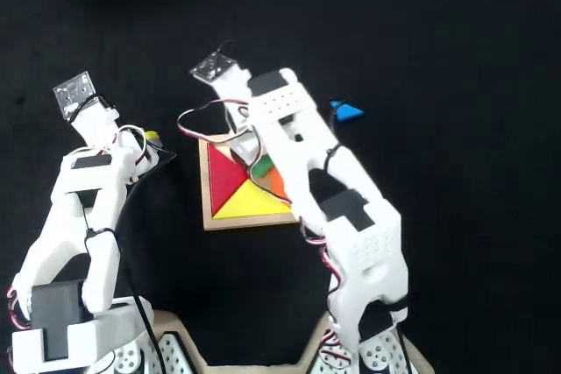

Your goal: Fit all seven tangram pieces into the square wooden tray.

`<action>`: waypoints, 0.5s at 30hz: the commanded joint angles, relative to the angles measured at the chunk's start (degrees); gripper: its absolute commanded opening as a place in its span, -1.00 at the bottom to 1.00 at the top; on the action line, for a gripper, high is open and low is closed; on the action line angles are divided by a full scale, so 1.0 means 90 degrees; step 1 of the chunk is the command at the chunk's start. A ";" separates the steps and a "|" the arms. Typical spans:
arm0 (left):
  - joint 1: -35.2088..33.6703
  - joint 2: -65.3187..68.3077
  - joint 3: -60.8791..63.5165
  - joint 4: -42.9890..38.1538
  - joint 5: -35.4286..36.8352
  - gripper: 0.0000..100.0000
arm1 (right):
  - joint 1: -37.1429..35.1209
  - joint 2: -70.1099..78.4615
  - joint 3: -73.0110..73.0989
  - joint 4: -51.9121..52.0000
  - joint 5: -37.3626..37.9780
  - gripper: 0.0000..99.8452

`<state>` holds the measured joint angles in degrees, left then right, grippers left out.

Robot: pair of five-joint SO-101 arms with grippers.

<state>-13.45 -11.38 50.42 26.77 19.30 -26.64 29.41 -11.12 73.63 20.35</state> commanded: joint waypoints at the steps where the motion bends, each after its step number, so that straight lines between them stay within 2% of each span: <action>1: -0.0015 -0.0020 -0.0357 -0.0117 -0.0010 -0.53 | -0.0117 -0.0269 -0.0024 -0.0371 -0.0186 -0.98; 5: -0.0015 -0.0020 -0.0347 -0.0117 -0.0010 -0.53 | -0.0107 -0.0278 0.0034 -0.0410 -0.0479 -0.98; 13: -0.0015 -0.0020 -0.0337 -0.0117 -0.0020 -0.53 | -0.0117 -0.0278 0.0230 -0.0430 -0.0479 -0.97; 15: -0.0015 -0.0020 -0.0337 -0.0117 -0.0020 -0.53 | -0.0127 -0.0278 0.0230 -0.0420 -0.0654 -0.86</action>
<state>-13.45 -11.38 50.42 26.77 19.30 -27.08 29.41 -8.84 70.29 16.57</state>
